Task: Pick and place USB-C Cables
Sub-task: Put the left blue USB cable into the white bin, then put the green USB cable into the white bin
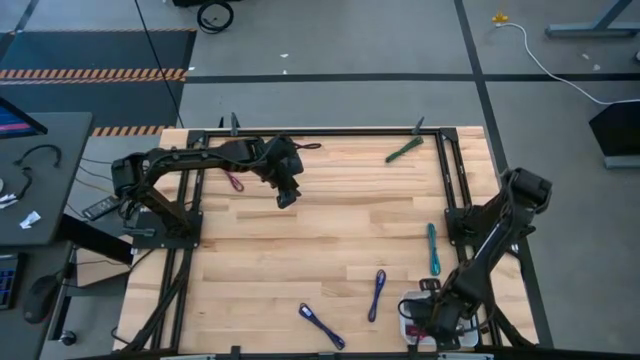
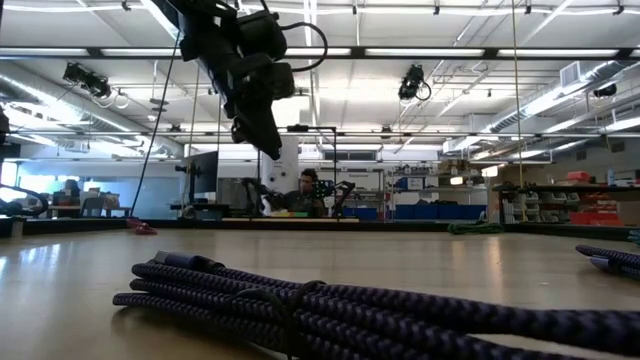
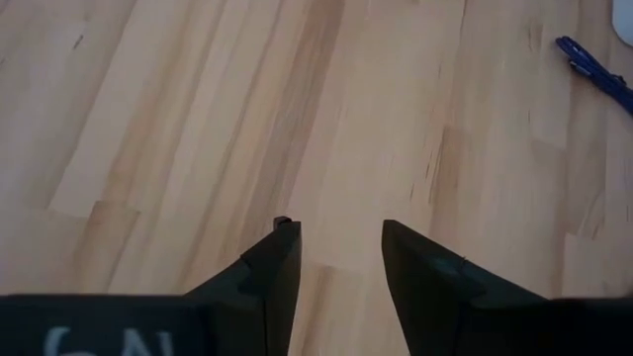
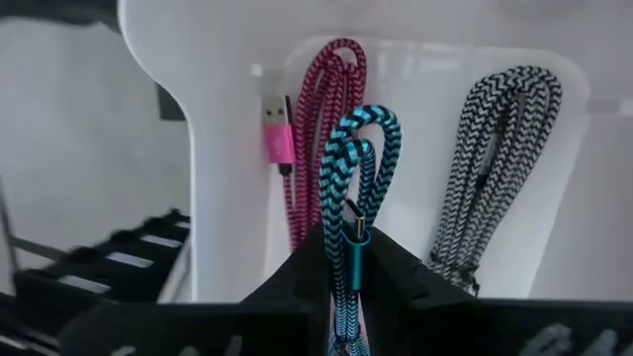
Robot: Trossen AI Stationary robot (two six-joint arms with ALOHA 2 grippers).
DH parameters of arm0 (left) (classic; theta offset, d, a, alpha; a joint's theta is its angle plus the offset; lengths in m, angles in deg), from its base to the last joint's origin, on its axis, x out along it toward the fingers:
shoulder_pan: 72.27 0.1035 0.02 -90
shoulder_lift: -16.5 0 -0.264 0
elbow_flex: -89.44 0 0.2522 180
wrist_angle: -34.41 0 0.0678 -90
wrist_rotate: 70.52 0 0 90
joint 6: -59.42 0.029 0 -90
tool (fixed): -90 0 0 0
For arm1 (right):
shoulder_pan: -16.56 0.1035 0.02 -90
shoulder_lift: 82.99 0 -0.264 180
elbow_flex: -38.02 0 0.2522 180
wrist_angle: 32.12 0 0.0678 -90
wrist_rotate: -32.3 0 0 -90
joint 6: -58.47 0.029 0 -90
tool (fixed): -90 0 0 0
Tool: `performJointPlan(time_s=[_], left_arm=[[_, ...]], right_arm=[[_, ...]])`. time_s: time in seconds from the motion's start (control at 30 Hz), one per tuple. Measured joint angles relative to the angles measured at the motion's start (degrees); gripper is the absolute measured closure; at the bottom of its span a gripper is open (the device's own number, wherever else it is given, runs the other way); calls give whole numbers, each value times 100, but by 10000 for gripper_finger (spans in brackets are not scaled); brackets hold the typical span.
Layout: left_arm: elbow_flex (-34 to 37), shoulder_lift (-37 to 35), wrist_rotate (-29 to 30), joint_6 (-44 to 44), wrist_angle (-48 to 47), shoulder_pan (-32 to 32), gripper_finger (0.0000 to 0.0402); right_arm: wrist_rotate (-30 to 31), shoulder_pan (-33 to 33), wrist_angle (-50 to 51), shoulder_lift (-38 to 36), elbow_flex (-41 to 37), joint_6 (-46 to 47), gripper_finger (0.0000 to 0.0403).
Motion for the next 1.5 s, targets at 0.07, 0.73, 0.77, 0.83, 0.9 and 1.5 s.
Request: performJointPlan(time_s=[0.07, 0.73, 0.77, 0.83, 0.9, 1.5], left_arm=[[0, 0, 2, -8, 1, 2, 254], [-2, 2, 0, -311, -20, -63, 257], [-2, 2, 0, -311, -17, -68, 257], [-2, 2, 0, -311, -19, -99, 256], [-2, 2, -1, -318, -17, -124, 256], [-7, 3, 0, -421, 464, -378, 257]], right_arm=[[17, 0, 8, 87, 0, -157, 365], [100, 57, 28, 53, -9, 602, 211], [-5, 55, 20, -56, -9, 827, 207], [5, 57, 12, -362, -9, 1264, 205], [263, 57, 3, -778, -9, 1723, 207], [4883, -1901, 445, -4570, -4, 1539, 234]])
